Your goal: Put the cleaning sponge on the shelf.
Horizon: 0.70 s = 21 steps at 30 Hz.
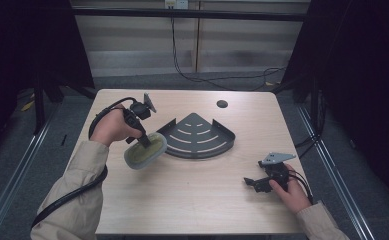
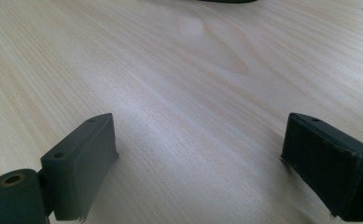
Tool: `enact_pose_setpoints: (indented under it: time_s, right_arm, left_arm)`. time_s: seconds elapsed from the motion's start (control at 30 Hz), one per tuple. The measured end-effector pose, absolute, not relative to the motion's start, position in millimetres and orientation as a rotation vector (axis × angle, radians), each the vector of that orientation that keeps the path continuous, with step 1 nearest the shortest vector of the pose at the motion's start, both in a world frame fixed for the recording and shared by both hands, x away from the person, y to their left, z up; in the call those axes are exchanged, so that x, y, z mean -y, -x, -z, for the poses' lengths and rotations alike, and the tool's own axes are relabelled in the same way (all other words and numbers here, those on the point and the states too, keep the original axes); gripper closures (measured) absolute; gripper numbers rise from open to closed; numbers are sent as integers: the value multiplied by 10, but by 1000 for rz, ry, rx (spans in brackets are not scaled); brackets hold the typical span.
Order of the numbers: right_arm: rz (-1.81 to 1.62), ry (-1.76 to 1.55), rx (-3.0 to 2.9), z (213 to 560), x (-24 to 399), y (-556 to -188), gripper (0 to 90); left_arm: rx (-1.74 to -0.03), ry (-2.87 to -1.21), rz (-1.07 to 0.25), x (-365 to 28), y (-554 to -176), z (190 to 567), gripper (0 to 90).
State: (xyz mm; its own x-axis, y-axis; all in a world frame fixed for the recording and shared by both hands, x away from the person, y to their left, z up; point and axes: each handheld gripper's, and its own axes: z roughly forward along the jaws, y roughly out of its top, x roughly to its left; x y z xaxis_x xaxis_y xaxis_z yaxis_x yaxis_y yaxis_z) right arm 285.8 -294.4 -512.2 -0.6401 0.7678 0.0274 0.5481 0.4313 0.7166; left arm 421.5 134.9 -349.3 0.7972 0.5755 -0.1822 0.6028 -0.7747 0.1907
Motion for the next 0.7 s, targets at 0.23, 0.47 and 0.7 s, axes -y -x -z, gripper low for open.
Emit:
enact_pose_setpoints:
  time_s: [0.23,0.47,0.7]
  right_arm:
    - [-1024,-1134,-2387,5122,2944,-2858,93]
    - [-1024,-1134,-2387,5122,2944,-2858,93]
    - [-1024,-1134,-2387,5122,2944,-2858,93]
  left_arm:
    - [-924,-2759,157,-1224,-4283,3454,716]
    - [-919,-2764,150,-1145,-4343,3385,716]
    - [-928,-2751,138,-1120,-4436,3302,716]
